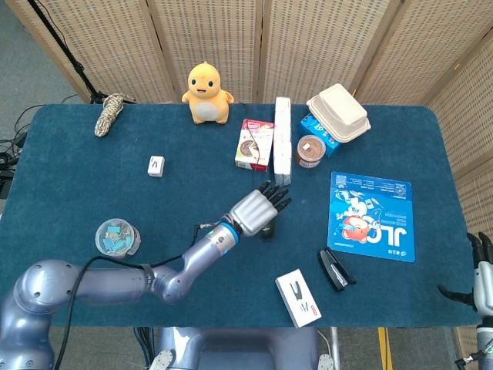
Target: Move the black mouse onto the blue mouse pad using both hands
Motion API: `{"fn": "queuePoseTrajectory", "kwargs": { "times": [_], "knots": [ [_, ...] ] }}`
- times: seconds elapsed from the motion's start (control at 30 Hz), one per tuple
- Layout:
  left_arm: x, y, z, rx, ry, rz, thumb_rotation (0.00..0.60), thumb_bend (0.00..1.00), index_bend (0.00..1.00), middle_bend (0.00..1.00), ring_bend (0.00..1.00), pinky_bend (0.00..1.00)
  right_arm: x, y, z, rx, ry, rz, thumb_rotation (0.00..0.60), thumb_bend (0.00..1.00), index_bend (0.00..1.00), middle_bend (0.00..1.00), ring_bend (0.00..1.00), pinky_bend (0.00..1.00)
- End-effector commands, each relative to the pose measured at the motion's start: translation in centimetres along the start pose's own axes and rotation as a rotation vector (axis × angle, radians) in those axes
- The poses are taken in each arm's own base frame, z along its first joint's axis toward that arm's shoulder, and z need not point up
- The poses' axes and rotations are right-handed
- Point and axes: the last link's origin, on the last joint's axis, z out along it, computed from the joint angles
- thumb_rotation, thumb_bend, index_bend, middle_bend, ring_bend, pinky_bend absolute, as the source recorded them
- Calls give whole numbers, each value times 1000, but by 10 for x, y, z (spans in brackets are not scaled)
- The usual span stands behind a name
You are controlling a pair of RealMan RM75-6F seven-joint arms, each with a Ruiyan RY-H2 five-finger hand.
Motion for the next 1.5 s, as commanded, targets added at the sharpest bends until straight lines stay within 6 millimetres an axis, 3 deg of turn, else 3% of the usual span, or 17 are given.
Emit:
{"fn": "queuePoseTrajectory", "kwargs": {
  "times": [0.03,0.23,0.47,0.7,0.9,1.13,1.5],
  "knots": [
    [14,-55,-53,110,60,-47,600,0,0,0,0,44,-4,-12,4,21,-11,-20,600,0,0,0,0,0],
    [13,-123,-136,305,116,-190,600,0,0,0,0,0,-1,-46,20,112,-22,-79,600,0,0,0,0,0],
    [-18,-180,-225,505,163,-283,600,0,0,0,0,0,3,-97,39,214,-38,-123,600,0,0,0,0,0],
    [-57,-200,-306,670,210,-395,600,0,0,0,0,0,-4,-150,54,314,-73,-158,600,0,0,0,0,0],
    [-89,-195,-364,879,205,-510,600,0,0,0,0,0,-16,-201,61,398,-129,-133,600,0,0,0,0,0],
    [-102,-181,-401,1002,197,-565,600,0,0,0,0,0,-33,-265,54,509,-186,-91,600,0,0,0,0,0],
    [-106,-184,-409,978,216,-610,600,0,0,0,0,0,-77,-353,42,578,-179,-56,600,0,0,0,0,0]
  ]
}}
